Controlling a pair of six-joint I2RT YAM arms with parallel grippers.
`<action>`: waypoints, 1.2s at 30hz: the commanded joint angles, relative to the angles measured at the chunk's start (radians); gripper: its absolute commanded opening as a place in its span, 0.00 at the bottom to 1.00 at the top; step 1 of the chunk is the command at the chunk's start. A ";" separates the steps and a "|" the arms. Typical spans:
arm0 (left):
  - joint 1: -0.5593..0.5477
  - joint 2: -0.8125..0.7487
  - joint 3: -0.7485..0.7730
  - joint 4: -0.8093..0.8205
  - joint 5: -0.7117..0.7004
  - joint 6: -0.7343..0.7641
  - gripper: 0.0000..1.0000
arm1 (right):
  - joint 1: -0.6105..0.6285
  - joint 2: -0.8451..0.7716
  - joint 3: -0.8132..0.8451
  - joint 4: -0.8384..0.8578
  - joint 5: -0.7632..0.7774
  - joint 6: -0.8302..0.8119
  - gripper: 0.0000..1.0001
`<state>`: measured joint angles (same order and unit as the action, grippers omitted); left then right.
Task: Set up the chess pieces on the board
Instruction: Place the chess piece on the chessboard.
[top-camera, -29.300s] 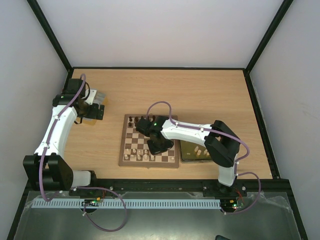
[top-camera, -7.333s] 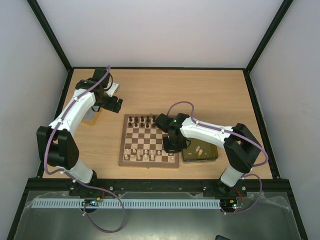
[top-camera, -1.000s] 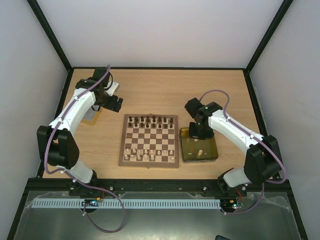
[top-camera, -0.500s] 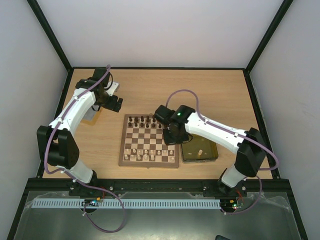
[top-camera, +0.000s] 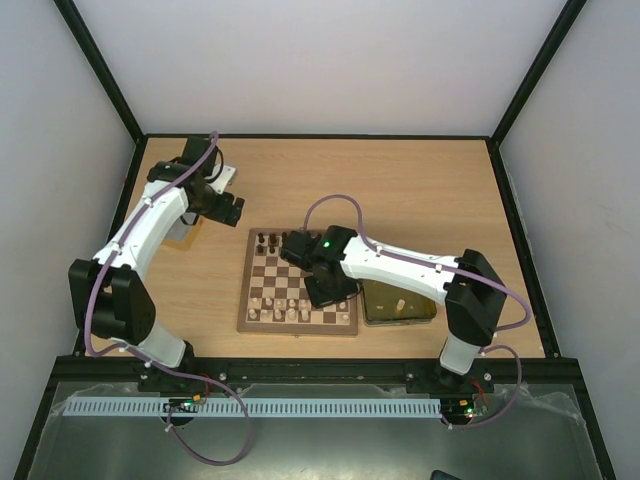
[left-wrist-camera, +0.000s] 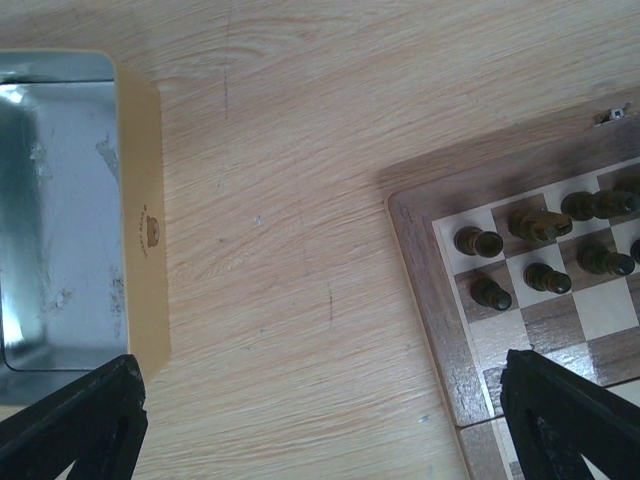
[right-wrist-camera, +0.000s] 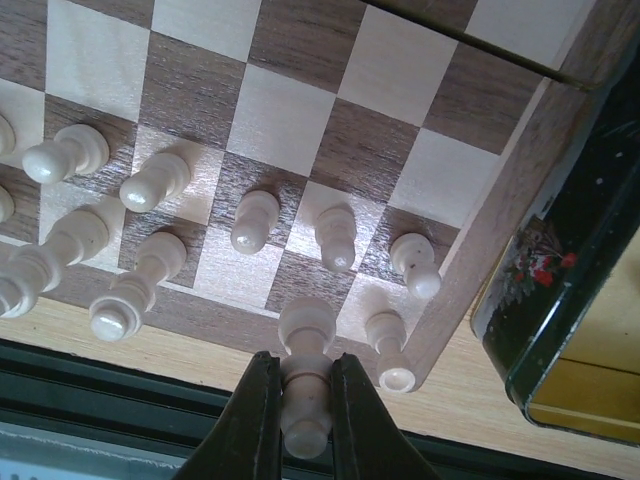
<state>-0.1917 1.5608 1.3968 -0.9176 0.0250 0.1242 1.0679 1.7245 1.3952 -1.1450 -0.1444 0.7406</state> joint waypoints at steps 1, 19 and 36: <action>0.000 -0.034 -0.022 -0.009 -0.003 0.000 0.96 | 0.003 0.012 -0.040 0.036 -0.008 0.000 0.02; 0.000 -0.030 -0.007 0.003 -0.042 -0.012 0.99 | 0.030 0.081 -0.031 0.081 -0.044 -0.009 0.02; 0.003 -0.038 -0.018 0.003 -0.045 -0.012 0.99 | 0.047 0.096 -0.030 0.082 -0.072 -0.023 0.02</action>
<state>-0.1913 1.5513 1.3842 -0.9100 -0.0093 0.1223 1.1038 1.8080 1.3602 -1.0603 -0.2150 0.7269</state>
